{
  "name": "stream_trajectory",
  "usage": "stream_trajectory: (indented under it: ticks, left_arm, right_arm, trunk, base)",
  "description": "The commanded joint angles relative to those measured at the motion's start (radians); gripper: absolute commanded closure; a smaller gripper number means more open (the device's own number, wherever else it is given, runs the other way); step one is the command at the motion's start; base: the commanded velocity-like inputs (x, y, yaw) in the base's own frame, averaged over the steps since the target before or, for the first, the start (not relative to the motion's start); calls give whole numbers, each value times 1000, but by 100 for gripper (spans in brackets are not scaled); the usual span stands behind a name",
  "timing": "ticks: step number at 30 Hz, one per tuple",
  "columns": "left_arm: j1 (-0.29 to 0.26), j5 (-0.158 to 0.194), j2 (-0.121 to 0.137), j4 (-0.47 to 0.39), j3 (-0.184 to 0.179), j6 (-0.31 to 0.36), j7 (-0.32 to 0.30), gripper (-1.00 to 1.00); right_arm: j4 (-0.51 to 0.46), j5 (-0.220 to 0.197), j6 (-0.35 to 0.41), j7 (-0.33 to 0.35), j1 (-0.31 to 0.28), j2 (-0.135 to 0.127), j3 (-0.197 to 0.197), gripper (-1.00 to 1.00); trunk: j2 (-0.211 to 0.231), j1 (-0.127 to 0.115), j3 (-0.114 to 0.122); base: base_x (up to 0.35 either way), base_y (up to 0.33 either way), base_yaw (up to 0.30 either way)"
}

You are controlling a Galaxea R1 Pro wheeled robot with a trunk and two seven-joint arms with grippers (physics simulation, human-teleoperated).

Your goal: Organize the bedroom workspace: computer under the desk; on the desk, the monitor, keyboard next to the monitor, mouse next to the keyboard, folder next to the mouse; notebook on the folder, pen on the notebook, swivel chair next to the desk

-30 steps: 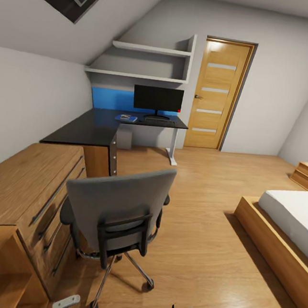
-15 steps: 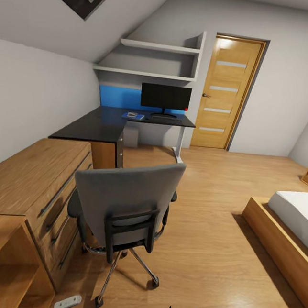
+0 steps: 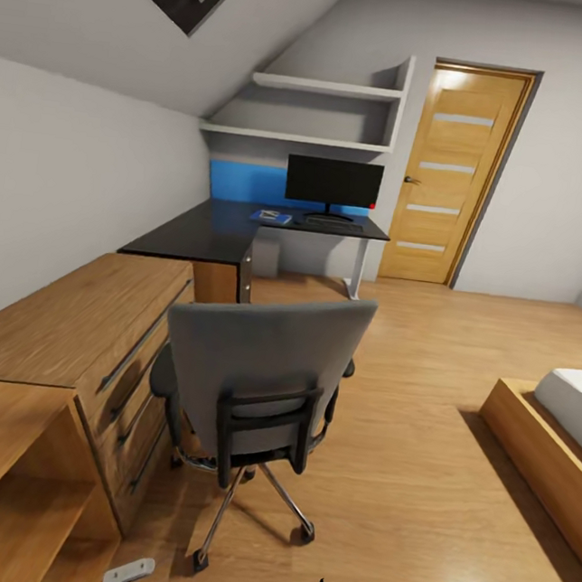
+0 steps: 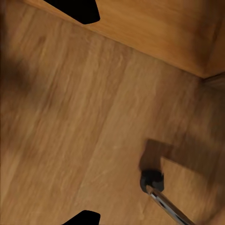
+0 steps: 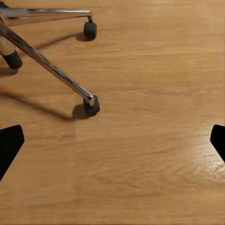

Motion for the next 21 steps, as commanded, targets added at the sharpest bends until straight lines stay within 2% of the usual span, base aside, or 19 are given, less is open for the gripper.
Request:
stream_trajectory:
  ticks: [1, 9, 21]
  left_arm:
    - [-1, 5, 0, 1, -1, -4, 2, -100]
    - [-1, 6, -1, 1, -26, -4, 5, -100]
    - [-1, 6, -3, 1, -30, -4, 6, -100]
  right_arm:
    - [0, -2, -1, -8, -1, 0, 9, -100]
    - [1, 2, -2, -6, 0, -6, 9, -100]
    - [0, 4, -2, -4, 1, -5, 12, -100]
  trunk:
    - [-8, 4, -4]
    - [-64, 34, -29]
    - [-148, 80, -67]
  base:
    - [0, 0, 142]
    - [0, 0, 49]
    - [0, 0, 3]
